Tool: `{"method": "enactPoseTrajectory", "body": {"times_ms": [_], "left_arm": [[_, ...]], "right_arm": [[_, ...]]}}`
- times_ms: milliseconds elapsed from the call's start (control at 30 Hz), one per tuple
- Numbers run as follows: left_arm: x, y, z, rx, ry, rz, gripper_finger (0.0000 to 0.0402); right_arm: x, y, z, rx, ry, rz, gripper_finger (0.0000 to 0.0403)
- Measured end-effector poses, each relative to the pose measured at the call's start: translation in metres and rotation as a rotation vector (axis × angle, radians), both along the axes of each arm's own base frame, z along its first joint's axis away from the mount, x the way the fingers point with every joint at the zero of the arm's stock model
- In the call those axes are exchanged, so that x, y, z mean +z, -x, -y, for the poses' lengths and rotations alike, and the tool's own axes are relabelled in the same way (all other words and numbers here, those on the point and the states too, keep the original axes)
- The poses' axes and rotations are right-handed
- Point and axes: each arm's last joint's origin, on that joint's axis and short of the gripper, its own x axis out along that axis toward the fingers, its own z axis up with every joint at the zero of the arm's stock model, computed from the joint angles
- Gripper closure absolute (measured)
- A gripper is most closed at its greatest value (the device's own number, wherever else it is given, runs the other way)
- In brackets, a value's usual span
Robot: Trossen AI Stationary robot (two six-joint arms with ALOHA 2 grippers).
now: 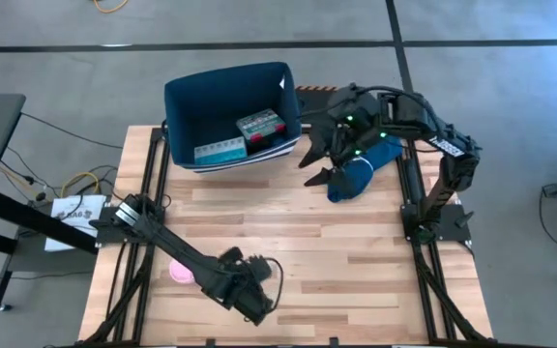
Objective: Pick & place medical supplies in basket/bin
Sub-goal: Put the pink tumbler into the blue bin
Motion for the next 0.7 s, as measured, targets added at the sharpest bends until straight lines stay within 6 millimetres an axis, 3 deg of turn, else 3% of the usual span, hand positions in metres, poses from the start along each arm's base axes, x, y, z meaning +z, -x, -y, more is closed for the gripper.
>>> {"method": "enactPoseTrajectory", "body": {"times_ms": [100,267,400,700], "left_arm": [[-0.019,-0.002,0.001,-0.015,0.018,0.018,0.0289],[-0.048,0.01,-0.005,0.177,0.051,-0.08,0.0268],[-0.066,0.014,-0.003,0.297,0.12,-0.062,0.0268],[-0.079,0.018,-0.001,0.352,0.181,-0.083,0.0269]], "right_arm": [[-0.007,-0.007,-0.002,0.008,-0.002,-0.038,0.0178],[-0.012,-0.009,-0.005,0.021,0.001,-0.068,0.0178],[-0.015,-0.013,-0.003,0.02,0.009,-0.079,0.0178],[-0.017,-0.016,-0.002,0.011,0.02,-0.084,0.0178]]}}
